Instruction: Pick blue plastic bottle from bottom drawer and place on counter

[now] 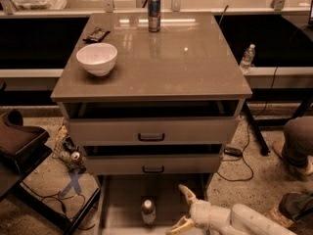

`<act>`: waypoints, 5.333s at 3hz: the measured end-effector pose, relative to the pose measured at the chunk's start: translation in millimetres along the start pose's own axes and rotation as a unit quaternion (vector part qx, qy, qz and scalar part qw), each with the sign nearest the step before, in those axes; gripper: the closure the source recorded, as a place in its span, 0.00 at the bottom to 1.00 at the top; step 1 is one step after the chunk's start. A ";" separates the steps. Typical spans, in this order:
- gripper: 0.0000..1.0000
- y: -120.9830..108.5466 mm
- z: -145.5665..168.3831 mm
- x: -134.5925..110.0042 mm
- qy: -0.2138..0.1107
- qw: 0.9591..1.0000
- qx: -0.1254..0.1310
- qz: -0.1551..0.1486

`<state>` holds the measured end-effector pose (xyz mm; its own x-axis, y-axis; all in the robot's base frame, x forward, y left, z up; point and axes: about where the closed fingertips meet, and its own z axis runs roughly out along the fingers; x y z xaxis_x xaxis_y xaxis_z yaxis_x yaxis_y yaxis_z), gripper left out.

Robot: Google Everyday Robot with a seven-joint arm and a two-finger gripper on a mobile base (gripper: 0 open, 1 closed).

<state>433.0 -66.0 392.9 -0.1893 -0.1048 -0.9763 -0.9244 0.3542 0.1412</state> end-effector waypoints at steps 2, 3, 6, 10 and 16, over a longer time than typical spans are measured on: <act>0.00 -28.8 9.3 69.0 0.023 0.999 -0.030 -0.015; 0.00 -38.7 17.1 90.5 0.024 0.999 -0.031 -0.020; 0.00 -35.9 62.4 125.9 0.006 0.999 -0.037 -0.010; 0.26 -24.6 142.3 147.0 -0.053 0.996 -0.076 0.009; 1.00 -13.9 157.2 137.1 -0.063 0.993 -0.097 0.018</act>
Offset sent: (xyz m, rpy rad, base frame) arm 0.0266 -0.0189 -0.1118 -0.0853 -0.0144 0.0804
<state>471.9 60.8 231.3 -0.1914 0.0270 -0.9811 -0.9664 0.1695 0.1932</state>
